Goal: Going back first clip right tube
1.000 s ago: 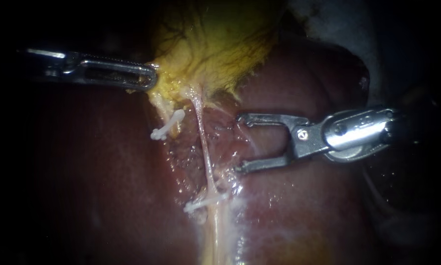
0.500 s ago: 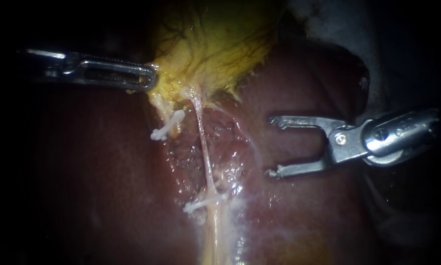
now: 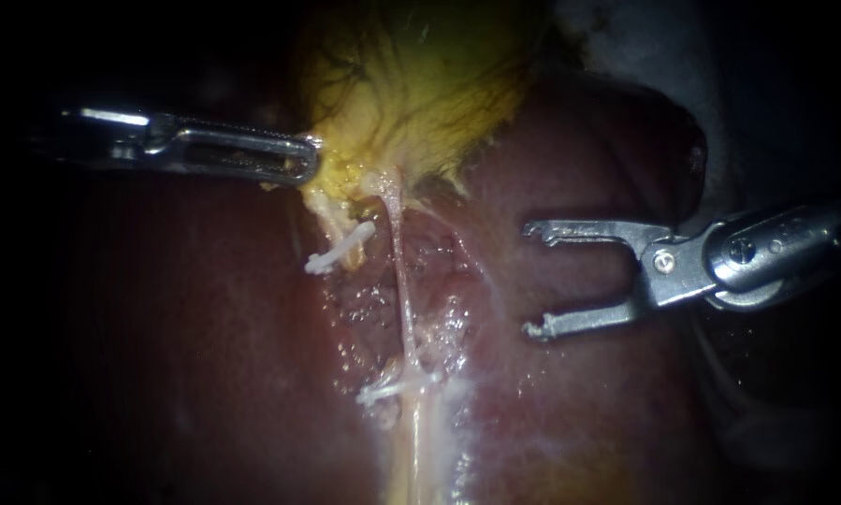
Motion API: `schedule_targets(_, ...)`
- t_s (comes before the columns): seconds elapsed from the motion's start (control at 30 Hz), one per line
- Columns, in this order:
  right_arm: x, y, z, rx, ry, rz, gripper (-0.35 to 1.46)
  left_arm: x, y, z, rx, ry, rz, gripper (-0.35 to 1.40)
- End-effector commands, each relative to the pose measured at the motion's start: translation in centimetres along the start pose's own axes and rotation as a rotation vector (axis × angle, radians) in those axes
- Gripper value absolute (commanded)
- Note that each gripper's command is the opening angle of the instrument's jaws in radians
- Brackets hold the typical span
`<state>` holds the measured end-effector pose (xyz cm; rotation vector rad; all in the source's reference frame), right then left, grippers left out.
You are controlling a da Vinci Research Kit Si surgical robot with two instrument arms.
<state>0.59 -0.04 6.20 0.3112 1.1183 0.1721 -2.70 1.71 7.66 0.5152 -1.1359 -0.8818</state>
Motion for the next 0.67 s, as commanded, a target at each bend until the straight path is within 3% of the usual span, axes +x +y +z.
schedule_targets(0.03, 0.00, 0.00, 0.00, 0.005, -0.006, 0.000, 0.59, 0.03, 0.03, 0.01, 0.001, 0.004, -0.006, -0.35)
schedule_targets(0.23, 0.00, -0.01, 0.01, 0.013, -0.026, -0.002, 0.59, 0.11, 0.13, 0.09, 0.006, 0.009, -0.022, -0.35)
schedule_targets(0.67, 0.01, -0.01, 0.02, 0.013, -0.026, -0.002, 0.59, 0.05, 0.07, 0.06, 0.015, 0.013, -0.023, -0.35)
